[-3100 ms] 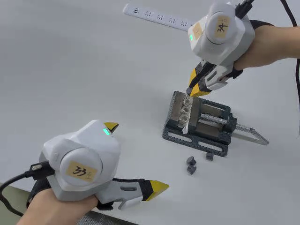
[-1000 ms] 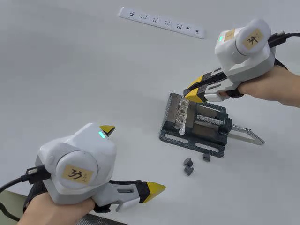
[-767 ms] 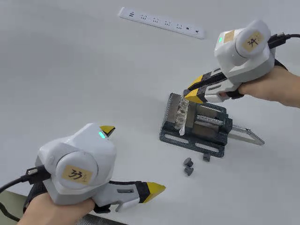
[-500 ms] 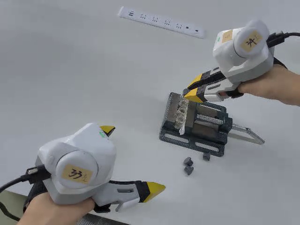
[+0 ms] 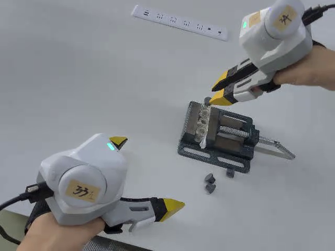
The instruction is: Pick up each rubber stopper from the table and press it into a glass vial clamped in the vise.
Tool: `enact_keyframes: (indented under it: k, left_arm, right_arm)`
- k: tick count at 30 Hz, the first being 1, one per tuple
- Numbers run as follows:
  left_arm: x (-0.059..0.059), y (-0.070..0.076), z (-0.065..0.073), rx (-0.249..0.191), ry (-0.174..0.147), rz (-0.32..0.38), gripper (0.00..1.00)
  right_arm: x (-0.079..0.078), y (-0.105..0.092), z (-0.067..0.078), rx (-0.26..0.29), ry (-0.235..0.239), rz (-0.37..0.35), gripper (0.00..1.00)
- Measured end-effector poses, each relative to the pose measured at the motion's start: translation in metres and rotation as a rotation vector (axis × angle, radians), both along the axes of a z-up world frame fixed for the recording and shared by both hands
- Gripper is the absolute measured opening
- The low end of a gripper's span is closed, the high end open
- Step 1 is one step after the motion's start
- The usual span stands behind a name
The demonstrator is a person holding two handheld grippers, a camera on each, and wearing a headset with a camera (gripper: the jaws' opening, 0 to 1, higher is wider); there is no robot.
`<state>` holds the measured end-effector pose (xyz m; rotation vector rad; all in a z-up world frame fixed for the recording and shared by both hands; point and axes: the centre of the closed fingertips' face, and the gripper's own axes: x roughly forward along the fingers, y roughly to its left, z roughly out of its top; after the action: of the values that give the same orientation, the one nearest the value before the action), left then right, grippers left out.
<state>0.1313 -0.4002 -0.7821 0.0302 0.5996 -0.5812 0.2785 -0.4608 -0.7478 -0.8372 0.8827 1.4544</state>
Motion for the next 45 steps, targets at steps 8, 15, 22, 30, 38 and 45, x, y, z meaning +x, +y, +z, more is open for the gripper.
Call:
enact_keyframes:
  k: [8,15,22,30,38,45]
  left_arm:
    - [0.004,0.000,0.006,-0.017,-0.024,0.010,0.97]
    - [0.003,-0.001,0.003,-0.015,-0.016,0.005,0.98]
    - [0.002,0.001,0.002,-0.014,-0.010,0.007,0.98]
    - [0.002,0.001,-0.001,-0.015,0.000,0.007,0.97]
    - [0.001,0.000,-0.002,-0.018,0.005,0.005,0.97]
    - [0.001,0.001,-0.002,-0.020,0.006,0.005,0.97]
  right_arm:
    - [-0.007,0.001,0.002,-0.088,0.003,0.126,0.06]
    - [-0.006,-0.003,-0.006,-0.135,0.001,0.172,0.02]
    - [-0.008,-0.001,-0.010,-0.150,0.015,0.177,0.01]
    - [-0.007,0.001,-0.014,-0.161,0.020,0.182,0.00]
    - [-0.006,0.002,-0.015,-0.187,-0.001,0.222,0.00]
    - [-0.004,0.002,-0.016,-0.192,-0.011,0.232,0.00]
